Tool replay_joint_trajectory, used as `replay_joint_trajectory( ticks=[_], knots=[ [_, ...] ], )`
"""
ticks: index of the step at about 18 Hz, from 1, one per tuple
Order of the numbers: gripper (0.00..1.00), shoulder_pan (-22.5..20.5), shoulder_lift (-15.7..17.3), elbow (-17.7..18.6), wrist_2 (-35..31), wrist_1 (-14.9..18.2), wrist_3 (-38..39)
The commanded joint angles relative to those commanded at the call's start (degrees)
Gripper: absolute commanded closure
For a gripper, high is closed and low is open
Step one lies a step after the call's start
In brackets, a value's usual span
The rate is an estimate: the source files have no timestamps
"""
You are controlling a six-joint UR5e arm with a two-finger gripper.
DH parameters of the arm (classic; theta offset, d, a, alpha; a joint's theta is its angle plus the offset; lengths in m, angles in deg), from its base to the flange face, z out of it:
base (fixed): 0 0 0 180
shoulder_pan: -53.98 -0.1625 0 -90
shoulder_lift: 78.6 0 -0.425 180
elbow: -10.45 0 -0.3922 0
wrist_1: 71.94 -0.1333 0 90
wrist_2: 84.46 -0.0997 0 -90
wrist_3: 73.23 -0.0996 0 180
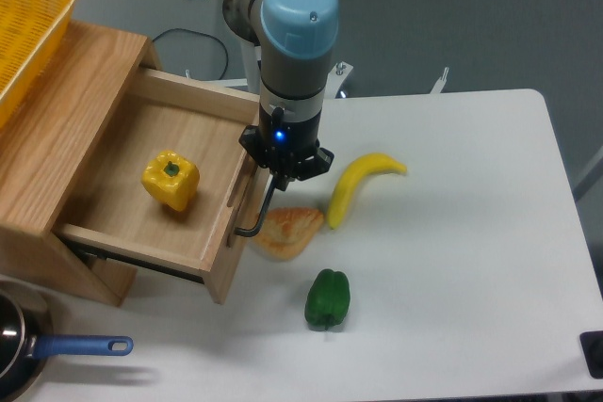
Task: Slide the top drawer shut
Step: 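Push the drawer front with the gripper into the wooden cabinet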
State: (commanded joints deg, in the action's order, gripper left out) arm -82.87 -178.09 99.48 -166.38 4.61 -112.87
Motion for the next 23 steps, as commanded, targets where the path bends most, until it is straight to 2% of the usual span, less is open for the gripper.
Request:
replay_joint_trajectory(
  ticks=[23],
  knots=[
    [0.91, 7.2, 0.0, -0.1, 0.3, -0.5, 8.3]
  ],
)
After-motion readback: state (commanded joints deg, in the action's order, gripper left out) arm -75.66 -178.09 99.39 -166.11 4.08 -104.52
